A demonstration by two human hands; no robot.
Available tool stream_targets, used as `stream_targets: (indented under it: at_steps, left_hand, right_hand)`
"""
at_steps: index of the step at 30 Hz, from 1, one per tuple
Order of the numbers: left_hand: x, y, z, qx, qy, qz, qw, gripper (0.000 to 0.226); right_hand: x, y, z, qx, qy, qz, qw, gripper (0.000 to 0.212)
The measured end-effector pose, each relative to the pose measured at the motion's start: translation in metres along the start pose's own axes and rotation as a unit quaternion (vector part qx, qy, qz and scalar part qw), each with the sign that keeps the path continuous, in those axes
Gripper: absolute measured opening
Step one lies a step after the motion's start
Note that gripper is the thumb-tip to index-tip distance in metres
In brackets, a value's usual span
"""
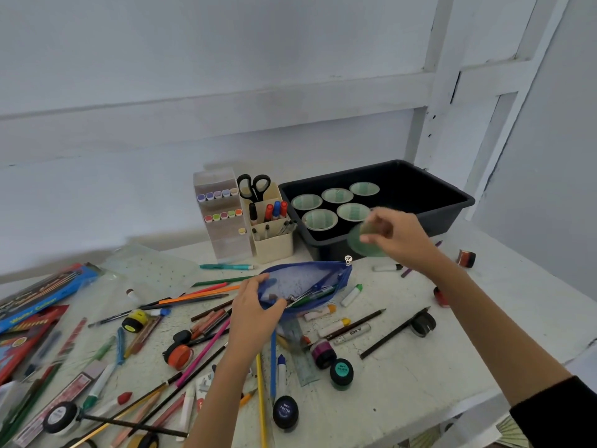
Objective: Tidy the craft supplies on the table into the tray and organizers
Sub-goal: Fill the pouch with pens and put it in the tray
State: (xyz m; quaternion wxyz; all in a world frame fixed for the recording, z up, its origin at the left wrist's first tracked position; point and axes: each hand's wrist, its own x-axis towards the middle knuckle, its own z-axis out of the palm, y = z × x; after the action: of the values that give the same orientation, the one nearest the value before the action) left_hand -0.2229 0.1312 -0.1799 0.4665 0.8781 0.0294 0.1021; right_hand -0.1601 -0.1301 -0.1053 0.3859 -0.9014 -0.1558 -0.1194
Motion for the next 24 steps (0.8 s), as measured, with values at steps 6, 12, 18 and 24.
stream_targets:
  at_steps: [6,12,18,24]
  left_hand:
    - [0.001,0.001,0.0,0.007,-0.002,-0.003,1.0,0.05]
    - [-0.004,0.005,-0.002,0.012,-0.004,0.015,1.0,0.051]
    - [-0.007,0.004,-0.002,0.017,-0.006,0.01,1.0,0.055]
    - [-0.004,0.005,-0.005,0.021,0.004,0.001,1.0,0.053]
  right_hand:
    - [-0.004,-0.057,0.041,0.094,-0.113,-0.071,0.987,0.014]
    - [-0.008,-0.037,0.096,0.147,-0.16,-0.029,0.976,0.015]
    - [0.006,-0.026,0.116,-0.356,-0.216,-0.016,0.909,0.031]
    - [0.013,-0.024,0.113,-0.208,-0.301,0.019,0.93,0.055]
